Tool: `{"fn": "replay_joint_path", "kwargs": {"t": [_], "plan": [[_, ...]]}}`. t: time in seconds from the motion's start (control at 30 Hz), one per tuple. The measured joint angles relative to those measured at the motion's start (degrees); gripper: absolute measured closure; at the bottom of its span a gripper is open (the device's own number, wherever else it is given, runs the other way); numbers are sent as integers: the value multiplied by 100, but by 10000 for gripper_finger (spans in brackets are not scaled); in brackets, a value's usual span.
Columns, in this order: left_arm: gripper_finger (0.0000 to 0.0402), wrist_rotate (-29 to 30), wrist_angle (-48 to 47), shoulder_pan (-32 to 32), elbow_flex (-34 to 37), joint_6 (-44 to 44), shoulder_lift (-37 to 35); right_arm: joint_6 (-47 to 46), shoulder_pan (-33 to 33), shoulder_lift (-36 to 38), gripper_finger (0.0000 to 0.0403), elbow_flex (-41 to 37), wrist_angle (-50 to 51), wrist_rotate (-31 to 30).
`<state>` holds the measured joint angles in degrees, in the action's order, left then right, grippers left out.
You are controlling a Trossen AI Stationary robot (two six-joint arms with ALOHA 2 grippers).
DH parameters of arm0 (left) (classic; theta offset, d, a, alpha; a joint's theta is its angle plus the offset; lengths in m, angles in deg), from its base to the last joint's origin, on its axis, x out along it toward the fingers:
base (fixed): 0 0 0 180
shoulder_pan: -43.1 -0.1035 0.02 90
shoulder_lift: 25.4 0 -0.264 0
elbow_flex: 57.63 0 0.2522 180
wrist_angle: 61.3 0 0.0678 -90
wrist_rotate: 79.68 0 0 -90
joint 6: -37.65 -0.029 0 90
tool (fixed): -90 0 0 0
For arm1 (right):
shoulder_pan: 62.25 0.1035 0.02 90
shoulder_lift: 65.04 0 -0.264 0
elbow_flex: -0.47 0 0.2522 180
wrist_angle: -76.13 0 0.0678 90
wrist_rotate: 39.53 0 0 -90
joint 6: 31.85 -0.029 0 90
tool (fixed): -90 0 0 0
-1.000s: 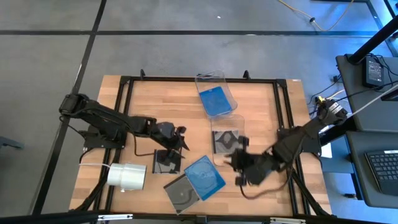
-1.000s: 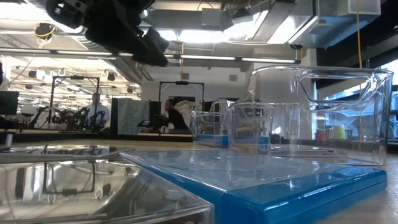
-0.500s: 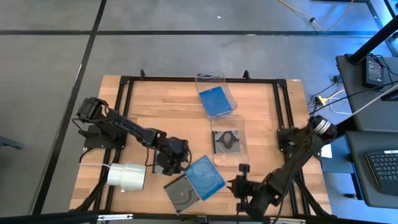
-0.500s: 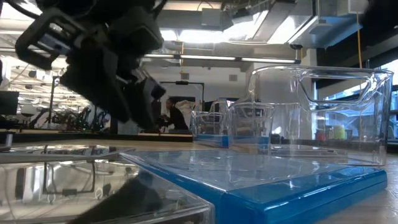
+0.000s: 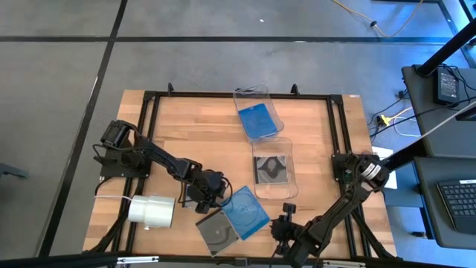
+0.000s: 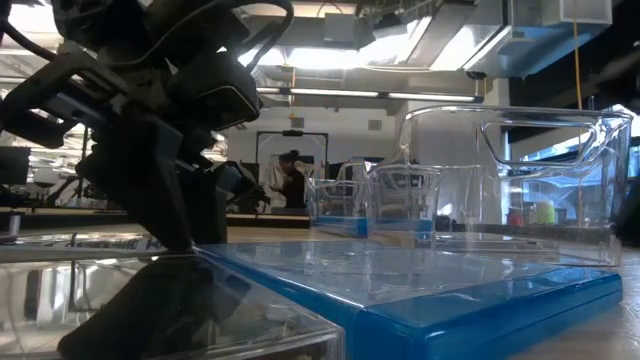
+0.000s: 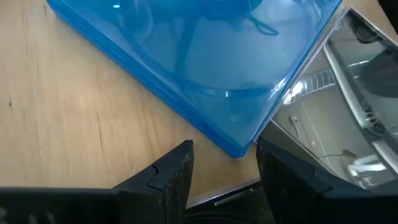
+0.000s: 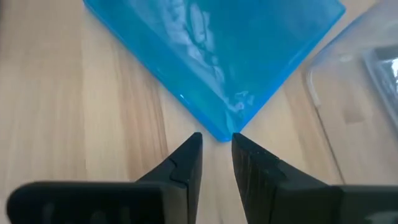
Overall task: Pick & place jewel cases by type
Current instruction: Put the blue CD case into the top transparent bin
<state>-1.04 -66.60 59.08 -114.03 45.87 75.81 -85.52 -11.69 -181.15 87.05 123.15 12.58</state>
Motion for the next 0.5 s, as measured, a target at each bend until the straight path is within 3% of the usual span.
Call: {"fn": "replay_joint_path", "kwargs": {"t": [0.37, 0.5], "plan": [[247, 256, -22, 11, 2, 0, 13, -186, -4, -340, 310, 7, -125, -61], [255, 304, 0, 40, 4, -6, 15, -424, -41, -342, 291, 7, -104, -52]]}}
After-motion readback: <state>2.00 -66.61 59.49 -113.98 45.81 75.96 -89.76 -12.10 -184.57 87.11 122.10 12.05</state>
